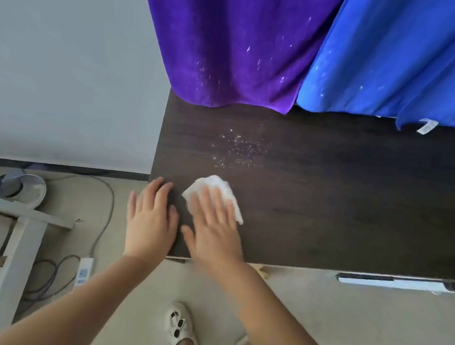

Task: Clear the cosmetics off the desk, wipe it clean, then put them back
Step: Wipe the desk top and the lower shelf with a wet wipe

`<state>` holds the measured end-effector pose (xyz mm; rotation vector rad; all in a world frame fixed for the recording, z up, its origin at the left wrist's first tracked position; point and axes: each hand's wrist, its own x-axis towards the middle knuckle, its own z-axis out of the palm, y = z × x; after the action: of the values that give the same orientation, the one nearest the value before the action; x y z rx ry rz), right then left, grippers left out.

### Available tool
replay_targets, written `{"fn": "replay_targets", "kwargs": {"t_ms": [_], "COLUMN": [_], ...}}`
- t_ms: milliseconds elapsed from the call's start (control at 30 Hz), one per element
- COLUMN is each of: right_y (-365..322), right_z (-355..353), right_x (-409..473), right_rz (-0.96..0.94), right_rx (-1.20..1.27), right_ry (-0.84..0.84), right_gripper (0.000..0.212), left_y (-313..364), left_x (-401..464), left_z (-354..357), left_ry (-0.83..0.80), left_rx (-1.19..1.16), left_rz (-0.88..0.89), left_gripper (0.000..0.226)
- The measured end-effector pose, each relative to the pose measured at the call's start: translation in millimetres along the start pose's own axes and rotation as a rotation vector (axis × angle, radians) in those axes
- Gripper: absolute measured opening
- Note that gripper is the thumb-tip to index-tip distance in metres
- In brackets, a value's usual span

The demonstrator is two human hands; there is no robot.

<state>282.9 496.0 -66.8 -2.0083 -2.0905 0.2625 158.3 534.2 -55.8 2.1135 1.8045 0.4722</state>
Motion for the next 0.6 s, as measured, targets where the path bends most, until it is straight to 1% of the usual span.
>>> {"fn": "replay_targets", "kwargs": {"t_ms": [33,67,100,133,167,200,267,333,367,400,467,500,567,600], "right_y": [-8.6,-0.5,17.7,42.7,72.8,106.2,157.0,154.9,135.5,109.6,41.8,5.4,-60.7,-83.7], "right_z": [-1.4,-7.6,-14.8,-23.0,-30.6,-36.9,-52.2,-53.2,-45.8,-35.8,-12.9,-0.3,16.8,21.2], "right_x": [-0.2,-0.9,-3.2,-9.6,-19.5,-30.9,-58.9,-68.4,-66.0,-62.6,-52.6,-49.5,-44.7,-43.7], "right_rz": [-0.137,-0.218,-0.227,-0.164,-0.025,0.155,0.524,0.866,0.932,0.889,0.631,0.475,0.182,0.063], "right_rx": [0.011,0.065,0.106,0.11,0.055,-0.006,-0.056,-0.036,-0.035,-0.055,-0.089,-0.072,-0.061,-0.051], "right_ry": [-0.074,-0.123,-0.106,-0.062,-0.003,0.064,0.118,0.15,0.173,0.197,0.205,0.176,0.098,0.054], "right_gripper": [0.059,0.055,0.051,0.047,0.045,0.046,0.056,0.063,0.063,0.062,0.059,0.058,0.058,0.058], "left_y": [-12.7,-19.2,-20.9,-20.5,-20.7,-20.9,-23.9,-24.3,-22.5,-20.6,-19.2,-20.8,-27.4,-31.7], "left_x": [1.3,1.2,0.0,-1.9,-2.7,-2.1,-1.1,-1.2,-1.8,-2.1,-2.6,-1.8,0.6,1.7], "left_z": [-4.1,-5.9,-6.5,-5.9,-4.1,-3.6,-2.1,-3.0,-5.8,-8.3,-12.5,-13.7,-16.9,-17.7], "left_ry": [0.011,-0.001,-0.035,-0.071,-0.1,-0.115,-0.113,-0.109,-0.11,-0.116,-0.159,-0.204,-0.292,-0.308], "left_rx": [-0.02,-0.076,-0.163,-0.256,-0.331,-0.382,-0.446,-0.51,-0.55,-0.596,-0.734,-0.845,-1.137,-1.278], "left_rz": [-0.055,-0.109,-0.162,-0.218,-0.266,-0.297,-0.308,-0.289,-0.284,-0.29,-0.369,-0.449,-0.633,-0.704], "left_gripper": [0.046,0.044,0.042,0.042,0.042,0.043,0.042,0.039,0.038,0.037,0.037,0.037,0.043,0.047]}}
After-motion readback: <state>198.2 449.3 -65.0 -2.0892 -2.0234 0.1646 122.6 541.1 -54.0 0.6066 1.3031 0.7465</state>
